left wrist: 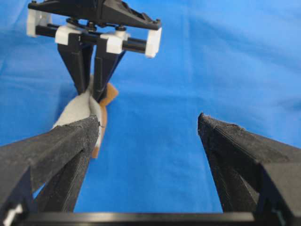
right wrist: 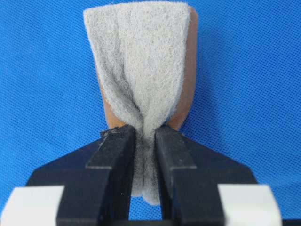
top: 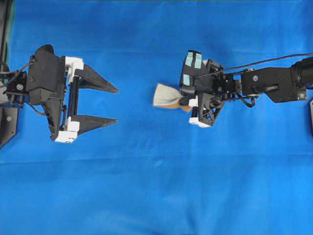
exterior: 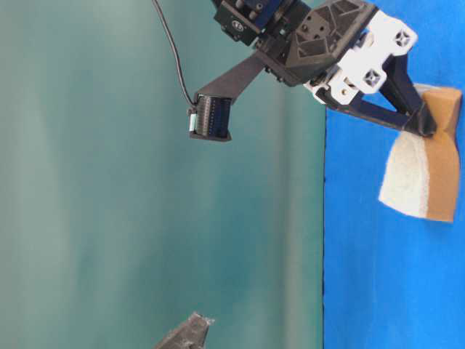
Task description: Hand over the sponge with the left arm and wipe it with the right arm.
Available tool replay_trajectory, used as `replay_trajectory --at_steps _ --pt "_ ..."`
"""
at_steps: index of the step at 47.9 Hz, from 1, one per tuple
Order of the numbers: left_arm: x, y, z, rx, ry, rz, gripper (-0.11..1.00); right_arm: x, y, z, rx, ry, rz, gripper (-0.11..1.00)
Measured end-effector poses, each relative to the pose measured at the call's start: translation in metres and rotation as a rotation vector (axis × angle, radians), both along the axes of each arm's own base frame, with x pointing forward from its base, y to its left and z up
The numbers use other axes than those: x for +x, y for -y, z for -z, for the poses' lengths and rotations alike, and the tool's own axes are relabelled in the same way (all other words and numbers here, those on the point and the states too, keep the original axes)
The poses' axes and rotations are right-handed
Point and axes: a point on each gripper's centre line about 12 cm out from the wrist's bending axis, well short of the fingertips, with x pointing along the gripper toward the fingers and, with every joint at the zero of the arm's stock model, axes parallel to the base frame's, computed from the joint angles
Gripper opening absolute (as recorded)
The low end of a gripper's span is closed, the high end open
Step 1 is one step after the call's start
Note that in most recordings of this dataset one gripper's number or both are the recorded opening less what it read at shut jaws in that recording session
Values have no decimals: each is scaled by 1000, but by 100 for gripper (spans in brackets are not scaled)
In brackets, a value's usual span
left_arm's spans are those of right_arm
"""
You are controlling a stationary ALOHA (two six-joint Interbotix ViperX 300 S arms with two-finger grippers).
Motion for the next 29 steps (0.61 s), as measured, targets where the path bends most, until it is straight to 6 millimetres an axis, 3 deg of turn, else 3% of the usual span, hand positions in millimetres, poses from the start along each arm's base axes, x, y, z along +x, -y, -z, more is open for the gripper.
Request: replay_trajectory --at_steps 16,25,29 --pt "0 0 0 0 2 0 82 2 -2 -1 2 17 -7 22" --pt "0 0 0 0 0 0 82 3 -3 -2 1 14 -9 69" --pt "0 0 0 0 2 0 82 3 -3 -6 -2 21 -10 75"
